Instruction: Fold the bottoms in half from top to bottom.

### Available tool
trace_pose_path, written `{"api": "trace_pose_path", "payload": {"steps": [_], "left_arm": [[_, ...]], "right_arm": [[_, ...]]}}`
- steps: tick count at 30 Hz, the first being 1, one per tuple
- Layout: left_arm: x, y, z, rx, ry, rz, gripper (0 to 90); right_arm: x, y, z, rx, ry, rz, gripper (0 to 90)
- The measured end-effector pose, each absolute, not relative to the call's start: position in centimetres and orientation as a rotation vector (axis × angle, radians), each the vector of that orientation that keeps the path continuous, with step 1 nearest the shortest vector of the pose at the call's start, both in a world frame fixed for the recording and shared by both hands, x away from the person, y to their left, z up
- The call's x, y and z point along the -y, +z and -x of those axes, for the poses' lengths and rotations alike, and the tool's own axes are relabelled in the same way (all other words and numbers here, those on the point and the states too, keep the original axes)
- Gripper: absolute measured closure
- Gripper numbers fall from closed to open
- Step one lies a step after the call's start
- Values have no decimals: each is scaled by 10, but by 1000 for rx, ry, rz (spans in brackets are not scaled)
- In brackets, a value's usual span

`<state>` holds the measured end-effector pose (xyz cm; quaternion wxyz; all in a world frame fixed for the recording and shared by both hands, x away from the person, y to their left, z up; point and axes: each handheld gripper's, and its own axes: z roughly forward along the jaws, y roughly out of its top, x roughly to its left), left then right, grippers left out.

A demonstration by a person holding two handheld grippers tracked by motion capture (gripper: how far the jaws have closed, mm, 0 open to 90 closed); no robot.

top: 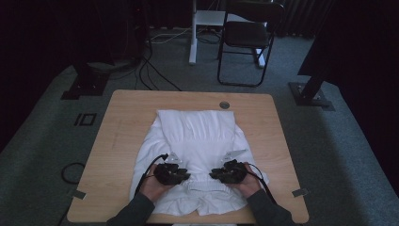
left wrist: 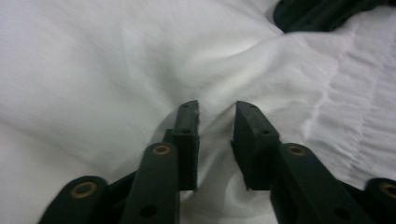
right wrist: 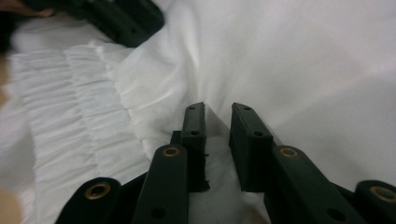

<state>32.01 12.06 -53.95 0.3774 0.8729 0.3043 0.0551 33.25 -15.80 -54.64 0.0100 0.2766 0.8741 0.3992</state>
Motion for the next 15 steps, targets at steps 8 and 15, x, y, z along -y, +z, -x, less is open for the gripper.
{"api": "trace_pose_path", "payload": {"steps": [8, 15], "left_arm": [[-141, -498, -364, -887, 421, -2108, 596], [-140, -527, -431, -1057, 443, -2115, 553]], "right_arm": [[192, -497, -370, -2438, 1264, -928, 499], [181, -513, -446, -2327, 1227, -1101, 498]]}}
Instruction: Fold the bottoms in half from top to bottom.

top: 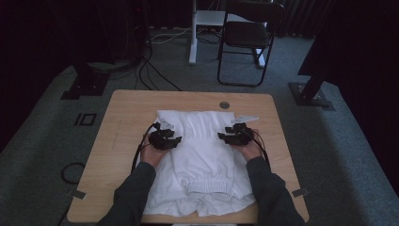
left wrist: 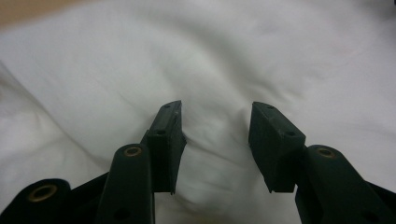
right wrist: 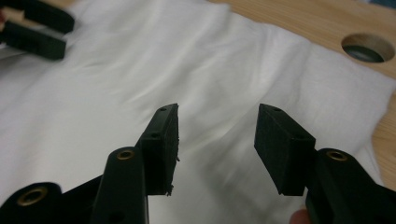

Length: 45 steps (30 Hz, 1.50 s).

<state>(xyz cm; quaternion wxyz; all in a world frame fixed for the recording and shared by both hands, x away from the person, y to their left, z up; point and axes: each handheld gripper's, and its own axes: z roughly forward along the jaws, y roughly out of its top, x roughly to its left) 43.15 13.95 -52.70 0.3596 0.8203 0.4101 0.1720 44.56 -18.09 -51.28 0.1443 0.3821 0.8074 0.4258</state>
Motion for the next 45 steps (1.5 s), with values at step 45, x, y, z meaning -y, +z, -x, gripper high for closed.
{"api": "trace_pose_path", "payload": {"steps": [45], "left_arm": [[-193, -543, -474, -1370, 425, -2038, 352]], "right_arm": [[187, -564, -383, -2363, 1212, -1128, 533]]}}
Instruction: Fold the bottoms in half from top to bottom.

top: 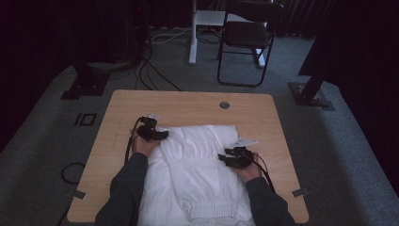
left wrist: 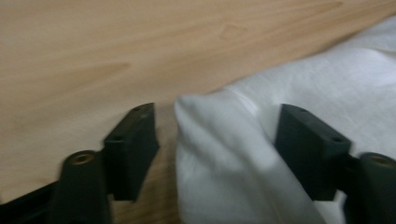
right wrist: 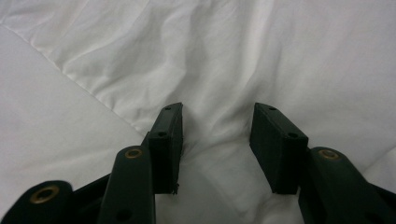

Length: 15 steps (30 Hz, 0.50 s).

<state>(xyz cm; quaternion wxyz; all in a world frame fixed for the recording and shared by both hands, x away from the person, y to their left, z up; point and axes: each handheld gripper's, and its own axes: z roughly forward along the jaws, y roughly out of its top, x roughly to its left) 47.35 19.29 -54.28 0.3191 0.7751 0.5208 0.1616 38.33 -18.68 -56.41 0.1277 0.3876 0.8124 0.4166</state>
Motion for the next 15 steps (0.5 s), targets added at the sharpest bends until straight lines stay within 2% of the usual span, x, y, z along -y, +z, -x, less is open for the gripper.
{"api": "trace_pose_path", "payload": {"steps": [1, 2, 5, 6, 7, 9, 11, 12, 15], "left_arm": [[-194, -543, -473, -1359, 417, -2038, 352], [-195, -542, -473, -1339, 379, -2038, 505], [-195, -542, -472, -1329, 353, -2038, 674], [-195, -543, -472, -1316, 326, -2035, 674], [-195, -543, -471, -1310, 319, -2036, 736], [-194, -544, -470, -1306, 309, -2029, 787], [-194, -544, -470, -1303, 307, -2030, 799], [-194, -544, -470, -1303, 303, -2029, 800], [-194, -544, -470, -1298, 309, -2032, 799]], "right_arm": [[187, -564, -383, -2363, 1211, -1130, 533], [186, -564, -383, -2362, 1208, -1130, 533], [186, -564, -383, -2362, 1208, -1129, 533], [186, -564, -383, -2362, 1208, -1129, 533], [186, -564, -383, -2362, 1206, -1130, 533], [186, -564, -383, -2363, 1205, -1130, 533], [185, -562, -384, -2374, 1188, -1133, 537], [185, -557, -386, -2418, 1154, -1119, 621], [189, -548, -389, -2415, 1177, -1115, 639]]}}
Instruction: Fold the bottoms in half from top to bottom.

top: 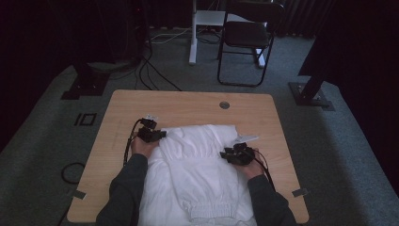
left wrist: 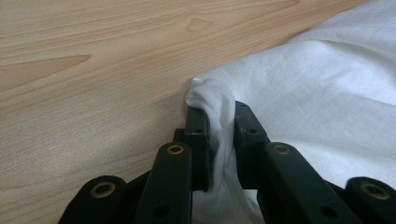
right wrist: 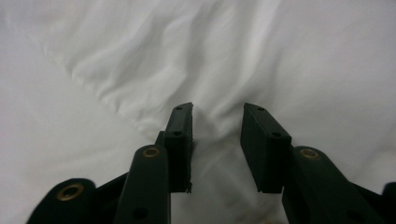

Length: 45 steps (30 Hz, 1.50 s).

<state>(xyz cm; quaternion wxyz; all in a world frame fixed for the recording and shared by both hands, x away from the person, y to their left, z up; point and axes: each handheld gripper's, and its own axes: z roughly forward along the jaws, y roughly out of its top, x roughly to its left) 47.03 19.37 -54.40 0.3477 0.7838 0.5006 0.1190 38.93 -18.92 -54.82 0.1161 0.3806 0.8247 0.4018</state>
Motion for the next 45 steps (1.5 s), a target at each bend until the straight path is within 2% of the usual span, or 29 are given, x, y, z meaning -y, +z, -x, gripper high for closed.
{"api": "trace_pose_path", "payload": {"steps": [2, 3, 5, 9, 10, 11, 15, 20, 23, 24, 25, 26, 27, 29, 30, 31, 33, 36, 37, 45], "left_arm": [[-194, -544, -470, -1295, 311, -2035, 799], [-193, -544, -470, -1295, 313, -2037, 799], [-193, -544, -470, -1293, 316, -2040, 798], [-194, -544, -470, -1291, 312, -2037, 798], [-194, -544, -470, -1291, 312, -2037, 798], [-194, -544, -470, -1292, 308, -2031, 798], [-194, -545, -470, -1292, 309, -2030, 798], [-194, -545, -470, -1289, 309, -2026, 798], [-194, -545, -470, -1289, 309, -2024, 798], [-195, -545, -470, -1288, 310, -2023, 799], [-195, -545, -470, -1287, 312, -2021, 799], [-195, -545, -470, -1287, 312, -2021, 800], [-194, -545, -469, -1286, 317, -2023, 800], [-193, -546, -467, -1286, 327, -2018, 820], [-193, -546, -467, -1286, 327, -2018, 832], [-193, -545, -466, -1283, 346, -2029, 855], [-196, -543, -464, -1296, 351, -2021, 860], [-209, -535, -462, -1285, 297, -1932, 866], [-217, -525, -461, -1273, 257, -1849, 866], [-220, -488, -464, -1217, 261, -1750, 868]], "right_arm": [[197, -536, -395, -2342, 1192, -1140, 634], [206, -523, -406, -2271, 1202, -1178, 579], [209, -520, -411, -2254, 1205, -1195, 550], [218, -512, -450, -2227, 1147, -1222, 322], [218, -512, -450, -2227, 1147, -1222, 322], [219, -514, -464, -2217, 1137, -1254, 264], [220, -527, -486, -2219, 1106, -1345, 216], [216, -542, -500, -2255, 1114, -1405, 210], [209, -546, -505, -2286, 1085, -1387, 228], [206, -548, -507, -2300, 1067, -1387, 265], [202, -551, -507, -2324, 1063, -1362, 400], [202, -551, -507, -2324, 1063, -1362, 400], [201, -550, -506, -2330, 1058, -1351, 476], [197, -547, -503, -2388, 1017, -1322, 824], [197, -547, -503, -2388, 1017, -1322, 824], [200, -543, -501, -2378, 994, -1332, 865], [203, -541, -500, -2368, 999, -1327, 867], [218, -529, -493, -2333, 1081, -1317, 871], [223, -521, -489, -2313, 1114, -1298, 871], [237, -497, -488, -2214, 1244, -1299, 872]]}}
